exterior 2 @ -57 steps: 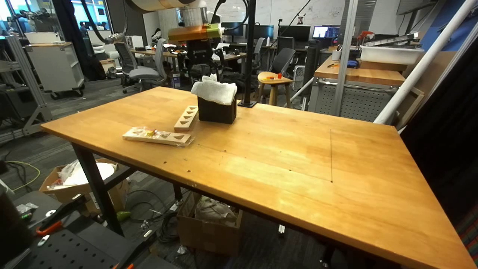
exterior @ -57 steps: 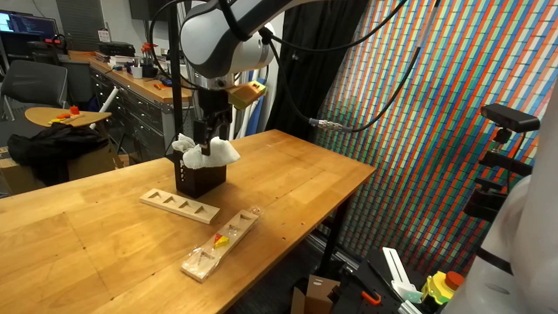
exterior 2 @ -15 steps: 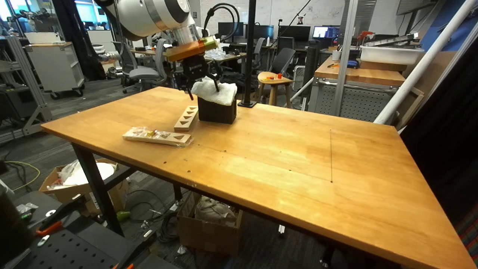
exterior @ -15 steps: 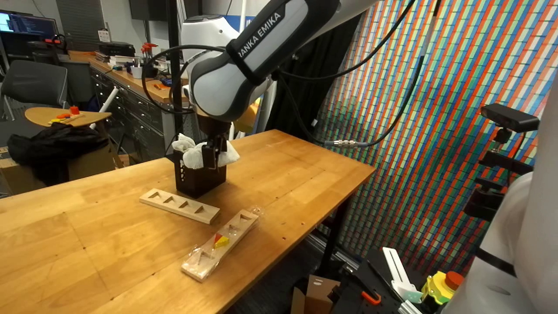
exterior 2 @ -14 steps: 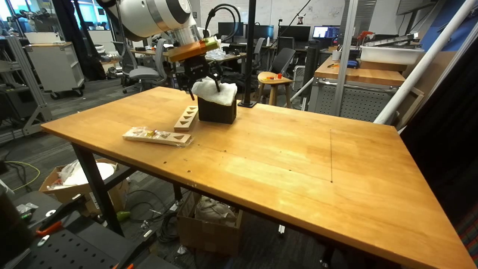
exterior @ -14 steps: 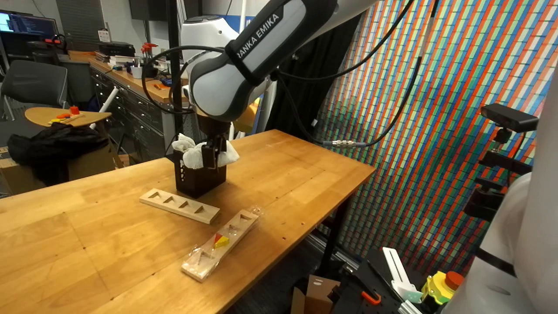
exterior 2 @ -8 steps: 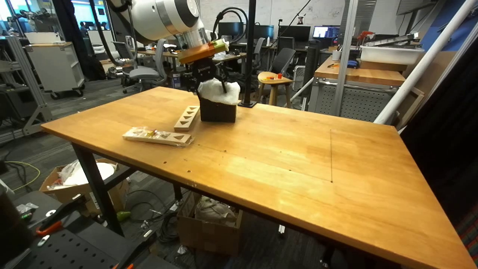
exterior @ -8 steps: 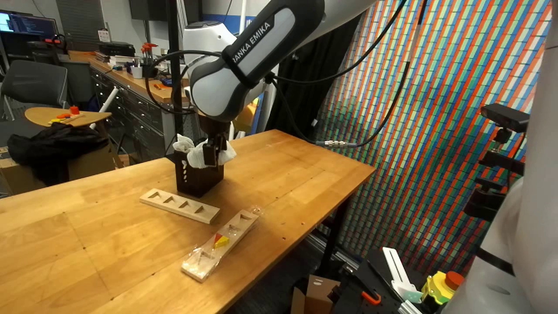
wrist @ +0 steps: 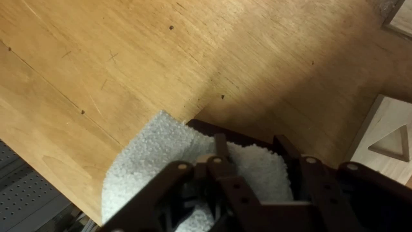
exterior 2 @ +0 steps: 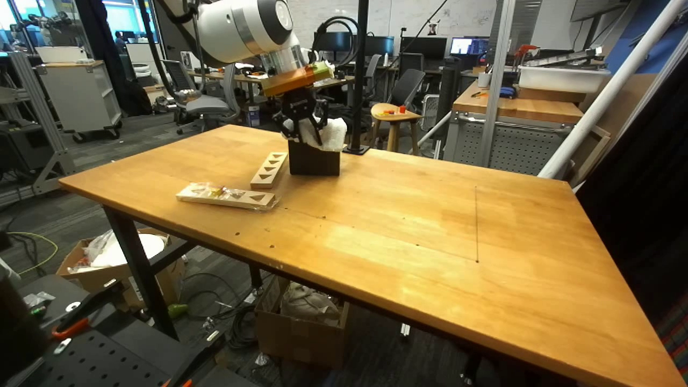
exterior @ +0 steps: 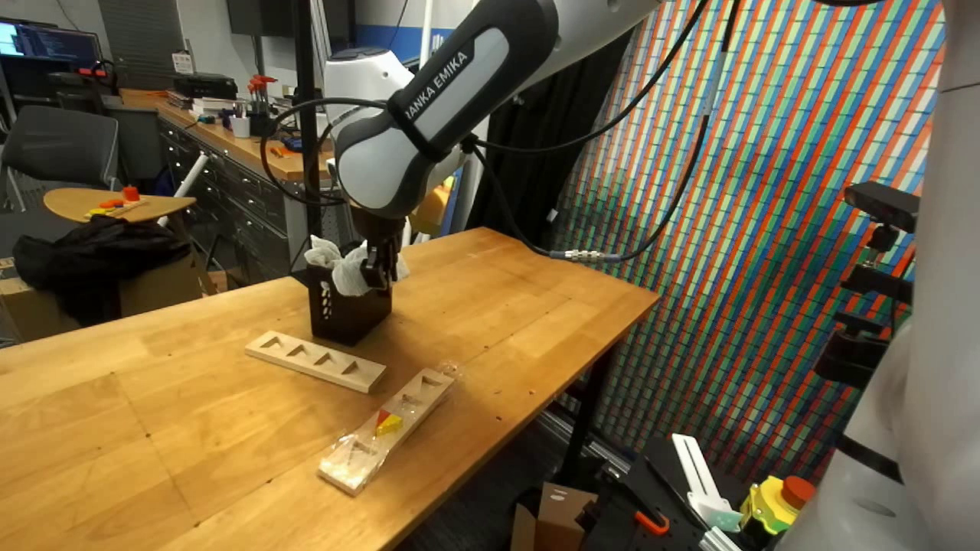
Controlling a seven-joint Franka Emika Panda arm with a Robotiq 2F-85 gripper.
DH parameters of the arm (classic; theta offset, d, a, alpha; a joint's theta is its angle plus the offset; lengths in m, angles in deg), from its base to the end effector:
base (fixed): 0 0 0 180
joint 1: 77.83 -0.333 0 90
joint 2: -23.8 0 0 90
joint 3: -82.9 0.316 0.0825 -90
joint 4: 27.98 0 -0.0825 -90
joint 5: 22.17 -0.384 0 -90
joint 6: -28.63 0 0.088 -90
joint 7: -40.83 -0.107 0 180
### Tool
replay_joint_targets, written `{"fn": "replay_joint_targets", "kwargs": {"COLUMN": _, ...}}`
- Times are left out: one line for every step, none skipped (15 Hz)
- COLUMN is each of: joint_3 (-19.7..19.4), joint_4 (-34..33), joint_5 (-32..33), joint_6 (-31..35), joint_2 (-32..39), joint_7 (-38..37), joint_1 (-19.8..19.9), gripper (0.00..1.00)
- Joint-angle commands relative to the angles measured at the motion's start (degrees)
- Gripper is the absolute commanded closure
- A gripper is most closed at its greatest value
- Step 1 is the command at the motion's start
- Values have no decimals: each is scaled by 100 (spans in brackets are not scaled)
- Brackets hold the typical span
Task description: Put the white towel inside the black box
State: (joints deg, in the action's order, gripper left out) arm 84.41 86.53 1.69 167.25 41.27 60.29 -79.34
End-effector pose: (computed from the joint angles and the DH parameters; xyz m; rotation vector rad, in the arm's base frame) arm 0.6135 0.0298 0.3184 2.6749 0.9600 0.1046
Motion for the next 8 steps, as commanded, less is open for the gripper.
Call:
{"fn": "replay_joint_targets", "kwargs": {"joint_3": -42, "joint_4": -171, "joint_5": 87, "joint_6": 7, "joint_2": 59, "joint_7": -7, "joint_1": -42, "gripper": 88}}
{"fn": "replay_joint_targets", "kwargs": {"joint_3": -42, "joint_4": -189, "joint_5": 87, "joint_6": -3, "joint_2": 66, "joint_7": -18, "joint_1": -48, "gripper": 95}}
{"fn": "replay_joint_targets", "kwargs": {"joint_3": -39, "joint_4": -209, "joint_5": 84, "joint_6": -18, "joint_2": 71, "joint_7": -21, "joint_1": -53, "gripper": 99}}
{"fn": "replay_joint_targets", "kwargs": {"joint_3": -39, "joint_4": -231, "joint_5": 85, "joint_6": -24, "joint_2": 79, "joint_7": -32, "joint_1": -60, "gripper": 99}}
{"fn": "replay_joint_targets", "kwargs": {"joint_3": -38, "joint_4": -249, "joint_5": 86, "joint_6": -24, "joint_2": 81, "joint_7": -43, "joint_1": -67, "gripper": 100}}
{"fn": "replay_joint_targets", "kwargs": {"joint_3": -35, "joint_4": -271, "joint_5": 85, "joint_6": -31, "joint_2": 81, "joint_7": -53, "joint_1": -75, "gripper": 95}}
{"fn": "replay_joint_targets", "kwargs": {"joint_3": -35, "joint_4": -288, "joint_5": 91, "joint_6": -31, "joint_2": 76, "joint_7": -70, "joint_1": -87, "gripper": 95}}
{"fn": "replay_joint_targets", "kwargs": {"joint_3": -33, "joint_4": -307, "joint_5": 95, "joint_6": -38, "joint_2": 64, "joint_7": -83, "joint_1": -99, "gripper": 96}}
